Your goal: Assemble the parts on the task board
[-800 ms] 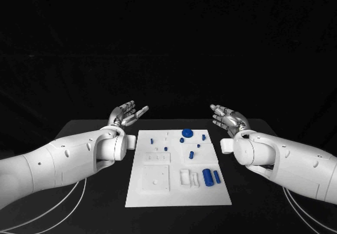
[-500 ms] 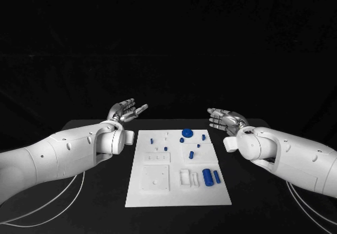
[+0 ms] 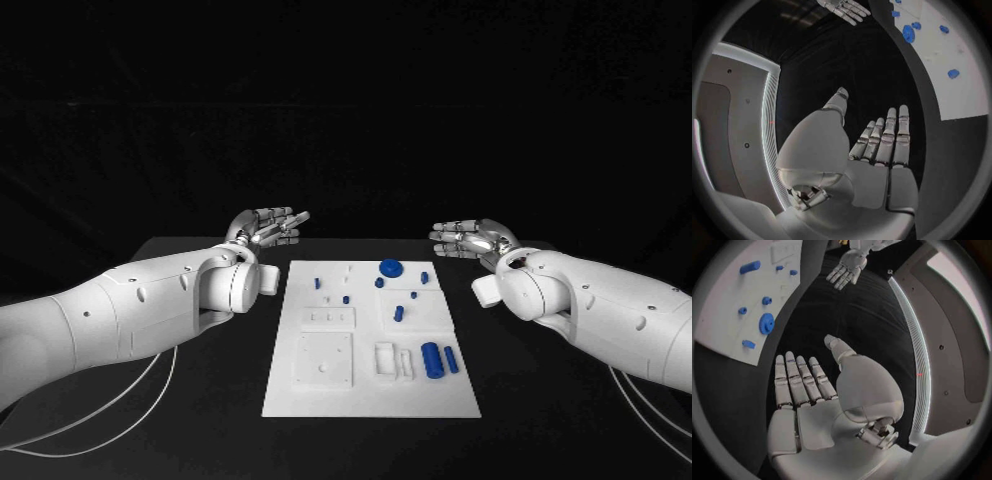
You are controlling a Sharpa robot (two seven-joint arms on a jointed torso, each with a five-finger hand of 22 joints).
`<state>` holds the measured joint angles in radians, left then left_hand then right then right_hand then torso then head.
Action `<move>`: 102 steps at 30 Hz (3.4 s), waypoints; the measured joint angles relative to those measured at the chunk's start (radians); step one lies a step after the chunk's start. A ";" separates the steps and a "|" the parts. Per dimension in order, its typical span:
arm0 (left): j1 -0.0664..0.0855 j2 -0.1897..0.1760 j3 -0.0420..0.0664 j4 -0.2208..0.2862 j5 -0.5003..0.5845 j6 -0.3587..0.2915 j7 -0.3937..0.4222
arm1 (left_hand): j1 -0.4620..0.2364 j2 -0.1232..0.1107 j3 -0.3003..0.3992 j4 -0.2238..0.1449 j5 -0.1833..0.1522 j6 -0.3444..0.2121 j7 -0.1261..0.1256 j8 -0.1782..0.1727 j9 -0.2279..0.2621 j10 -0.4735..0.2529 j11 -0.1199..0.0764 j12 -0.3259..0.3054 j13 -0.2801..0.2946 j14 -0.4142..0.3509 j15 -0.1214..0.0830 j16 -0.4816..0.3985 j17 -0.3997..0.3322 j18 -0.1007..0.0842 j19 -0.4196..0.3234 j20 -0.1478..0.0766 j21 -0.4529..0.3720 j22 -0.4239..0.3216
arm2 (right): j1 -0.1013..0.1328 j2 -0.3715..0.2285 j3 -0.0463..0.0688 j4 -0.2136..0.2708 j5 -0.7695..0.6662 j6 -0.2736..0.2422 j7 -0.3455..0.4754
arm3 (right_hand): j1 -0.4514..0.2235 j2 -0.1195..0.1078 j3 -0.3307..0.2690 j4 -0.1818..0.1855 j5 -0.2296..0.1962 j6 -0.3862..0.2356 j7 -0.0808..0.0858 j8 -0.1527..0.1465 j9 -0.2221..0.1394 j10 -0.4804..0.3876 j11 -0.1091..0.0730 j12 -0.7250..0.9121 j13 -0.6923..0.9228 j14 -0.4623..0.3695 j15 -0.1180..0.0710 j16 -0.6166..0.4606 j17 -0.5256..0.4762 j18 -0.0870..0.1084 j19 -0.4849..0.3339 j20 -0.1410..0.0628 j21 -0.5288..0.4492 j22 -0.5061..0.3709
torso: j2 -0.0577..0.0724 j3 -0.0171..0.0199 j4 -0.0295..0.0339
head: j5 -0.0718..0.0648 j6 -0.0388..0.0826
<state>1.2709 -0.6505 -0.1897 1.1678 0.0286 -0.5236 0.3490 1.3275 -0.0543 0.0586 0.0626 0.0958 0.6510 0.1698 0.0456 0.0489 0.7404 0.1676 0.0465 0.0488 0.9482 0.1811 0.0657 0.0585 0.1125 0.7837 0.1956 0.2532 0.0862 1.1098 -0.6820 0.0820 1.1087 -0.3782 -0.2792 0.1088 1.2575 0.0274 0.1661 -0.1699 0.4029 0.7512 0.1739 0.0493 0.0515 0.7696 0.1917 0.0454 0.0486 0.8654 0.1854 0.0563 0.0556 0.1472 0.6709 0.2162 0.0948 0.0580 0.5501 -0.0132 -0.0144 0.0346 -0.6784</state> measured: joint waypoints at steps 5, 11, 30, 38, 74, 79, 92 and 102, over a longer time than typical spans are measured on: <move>0.001 -0.001 0.000 0.000 0.001 0.012 0.000 | -0.012 0.034 -0.033 -0.044 0.000 0.069 0.002 0.000 0.002 0.089 0.002 0.004 0.003 0.058 -0.008 0.000 0.001 -0.028 0.030 -0.030 0.023 -0.005 | 0.002 0.022 0.004 -0.038 -0.206 -0.001 0.003 | -0.001 -0.018 0.048 -0.048 -0.001 0.169 -0.015 0.006 0.008 0.177 -0.038 0.005 0.005 0.276 -0.075 0.037 0.023 0.000 0.260 -0.082 0.080 0.022 | -0.001 -0.0040 0.0048 | -0.002 -0.001; 0.003 -0.010 0.000 0.012 0.002 0.029 0.000 | -0.018 0.040 -0.041 -0.055 0.000 0.062 -0.001 0.000 0.002 0.065 0.000 0.004 0.003 0.058 -0.008 0.000 0.001 -0.028 0.030 -0.030 0.027 -0.011 | 0.020 0.050 0.009 -0.067 -0.485 -0.001 0.007 | 0.013 -0.032 0.079 -0.085 -0.042 0.278 -0.032 0.006 0.010 0.294 -0.075 0.008 0.006 0.506 -0.154 0.270 0.165 -0.009 0.536 -0.182 0.238 0.095 | 0.005 -0.0030 0.0161 | -0.018 0.002; 0.020 -0.044 0.001 0.127 0.022 0.064 -0.003 | -0.022 0.043 -0.038 -0.063 0.000 0.060 0.000 0.000 0.002 0.051 0.000 0.004 0.003 -0.018 0.000 0.000 0.001 -0.028 0.000 -0.019 0.027 -0.013 | 0.072 0.157 0.010 -0.112 -1.118 0.023 -0.068 | 0.042 -0.097 0.154 -0.107 -0.218 0.351 -0.052 0.006 0.012 0.355 -0.097 0.007 0.008 0.587 -0.202 0.780 0.447 0.000 0.724 -0.255 0.504 0.324 | 0.040 0.0017 0.0391 | -0.042 0.007; 0.030 -0.051 0.002 0.173 0.027 0.068 -0.005 | -0.022 0.043 -0.035 -0.067 0.000 0.060 0.000 0.000 0.002 0.037 0.004 0.004 0.002 -0.102 0.002 -0.005 -0.001 -0.028 -0.017 -0.012 0.022 -0.013 | 0.075 0.177 0.009 -0.122 -1.242 0.055 -0.107 | 0.049 -0.104 0.147 -0.100 -0.221 0.354 -0.055 0.006 0.012 0.349 -0.099 0.007 0.008 0.584 -0.199 0.798 0.436 0.000 0.728 -0.251 0.504 0.335 | 0.059 0.0021 0.0572 | -0.053 0.021; 0.071 -0.092 0.004 0.261 0.027 0.068 -0.007 | -0.018 0.029 -0.021 -0.053 0.000 0.036 0.005 0.000 0.002 0.010 0.002 0.004 0.001 -0.116 0.001 -0.005 -0.001 -0.027 -0.024 -0.005 0.022 -0.013 | 0.074 0.179 0.006 -0.093 -1.316 0.175 -0.142 | 0.047 -0.110 0.151 -0.101 -0.217 0.354 -0.055 0.006 0.012 0.364 -0.102 0.007 0.009 0.580 -0.196 0.828 0.408 -0.002 0.750 -0.252 0.476 0.488 | 0.116 0.0091 0.0805 | -0.079 0.044; 0.073 -0.093 0.004 0.261 0.027 0.068 -0.007 | -0.018 0.029 -0.021 -0.053 0.000 0.036 0.005 0.000 0.002 0.010 0.002 0.004 0.001 -0.116 0.001 -0.005 -0.001 -0.027 -0.024 -0.005 0.022 -0.013 | 0.073 0.182 0.006 -0.097 -1.316 0.179 -0.143 | 0.044 -0.108 0.162 -0.100 -0.217 0.354 -0.055 0.006 0.012 0.363 -0.102 0.007 0.009 0.580 -0.196 0.834 0.408 -0.003 0.753 -0.255 0.469 0.509 | 0.120 0.0081 0.0817 | -0.080 0.046; 0.079 -0.095 0.004 0.264 0.027 0.068 -0.009 | -0.009 0.009 -0.006 -0.037 0.000 0.004 0.012 0.000 0.001 -0.013 0.015 0.004 0.000 -0.116 0.001 -0.005 -0.001 -0.027 -0.024 -0.005 0.023 -0.013 | 0.069 0.187 0.005 -0.107 -1.340 0.179 -0.150 | 0.024 -0.117 0.268 -0.079 -0.217 0.368 -0.056 0.006 0.012 0.376 -0.108 0.007 0.009 0.576 -0.200 0.844 0.408 -0.008 0.757 -0.252 0.461 0.557 | 0.128 0.0055 0.0824 | -0.085 0.050; 0.080 -0.095 0.004 0.263 0.026 0.068 -0.013 | -0.004 0.004 -0.003 -0.034 -0.004 -0.021 0.008 0.000 -0.001 -0.024 0.015 0.004 0.000 -0.116 0.001 -0.005 -0.001 -0.027 -0.024 -0.005 0.023 -0.013 | 0.067 0.192 0.005 -0.110 -1.352 0.178 -0.154 | 0.021 -0.121 0.309 -0.044 -0.227 0.379 -0.059 0.010 0.013 0.387 -0.111 0.007 0.009 0.576 -0.200 0.848 0.406 -0.009 0.764 -0.259 0.446 0.590 | 0.131 0.0030 0.0833 | -0.088 0.043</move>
<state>1.3505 -0.7452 -0.1859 1.4312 0.0545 -0.4554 0.3355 1.3237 -0.0502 0.0561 0.0285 0.0917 0.6298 0.1777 0.0456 0.0483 0.7164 0.1827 0.0501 0.0489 0.8323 0.1823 0.0611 0.0572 0.0852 0.7593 0.1909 0.2757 0.0731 1.1771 -0.4901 0.0869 0.9987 -1.7305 -0.1008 -0.0454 1.2781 -0.0934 0.4748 -0.2141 0.1763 1.1297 0.1148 0.0589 0.0646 1.1564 0.0803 0.0528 0.0572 1.4415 -0.0146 0.9042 0.4616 0.1381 1.4349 -0.0426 0.5404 0.6483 0.6813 -0.0103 0.0689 -0.0535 -0.6352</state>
